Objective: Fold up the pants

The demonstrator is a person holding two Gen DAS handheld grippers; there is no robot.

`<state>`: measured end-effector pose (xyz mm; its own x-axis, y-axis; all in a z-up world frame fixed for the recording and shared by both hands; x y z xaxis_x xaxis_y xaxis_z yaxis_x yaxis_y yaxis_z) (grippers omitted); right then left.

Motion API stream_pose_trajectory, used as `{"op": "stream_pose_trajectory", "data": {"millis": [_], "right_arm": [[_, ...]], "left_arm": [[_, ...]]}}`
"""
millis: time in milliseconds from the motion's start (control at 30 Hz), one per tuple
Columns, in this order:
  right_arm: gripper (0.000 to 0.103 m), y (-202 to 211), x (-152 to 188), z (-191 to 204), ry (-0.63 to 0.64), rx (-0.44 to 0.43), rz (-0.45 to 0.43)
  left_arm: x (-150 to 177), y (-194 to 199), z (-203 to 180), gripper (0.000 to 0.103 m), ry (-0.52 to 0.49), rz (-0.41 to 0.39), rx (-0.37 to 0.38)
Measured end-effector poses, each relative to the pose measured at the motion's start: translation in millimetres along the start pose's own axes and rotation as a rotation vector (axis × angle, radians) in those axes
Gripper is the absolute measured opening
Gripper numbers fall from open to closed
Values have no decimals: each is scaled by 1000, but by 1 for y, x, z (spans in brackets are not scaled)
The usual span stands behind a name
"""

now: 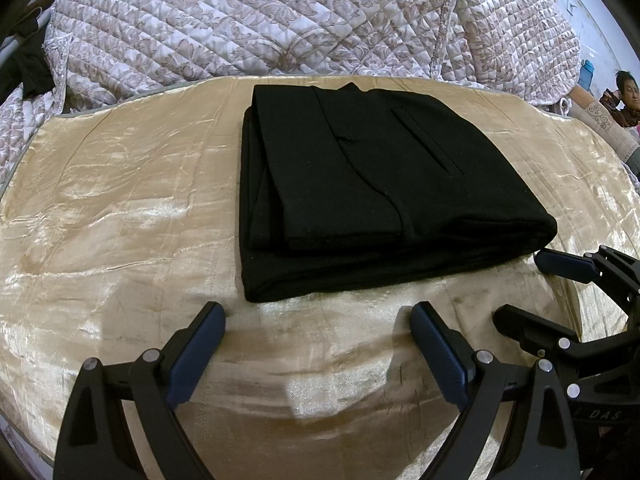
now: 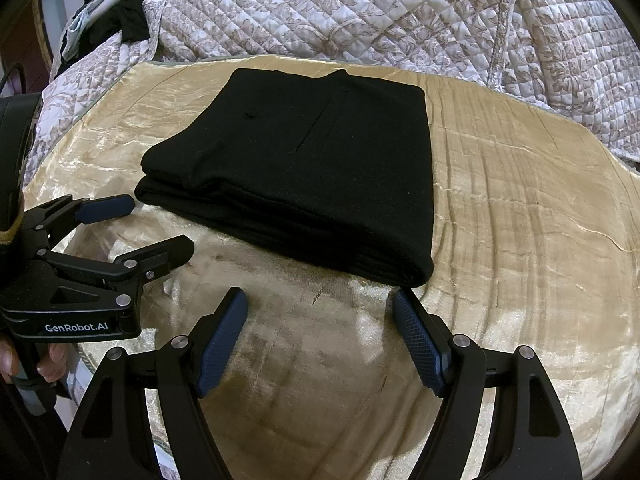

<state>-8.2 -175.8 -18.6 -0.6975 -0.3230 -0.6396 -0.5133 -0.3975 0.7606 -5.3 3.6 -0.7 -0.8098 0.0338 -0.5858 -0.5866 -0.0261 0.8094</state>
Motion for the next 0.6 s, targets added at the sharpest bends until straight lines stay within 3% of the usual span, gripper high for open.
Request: {"op": "stream_pose_trajectory", "data": {"millis": [600], "right_arm": [[76, 0, 0, 0, 0, 2, -1]], "left_arm": [[1, 1, 2, 96, 12, -5, -7]]}}
Point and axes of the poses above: each gripper's, at about its wrist camera, not at the fingertips, and y roughly against the way its jaws point, z to its left, x to its underside, the point moved 1 cm from there along -y, roughly the way its jaws point, and after that the axes turned 4 degrees about -x, right-handed, at the moved point
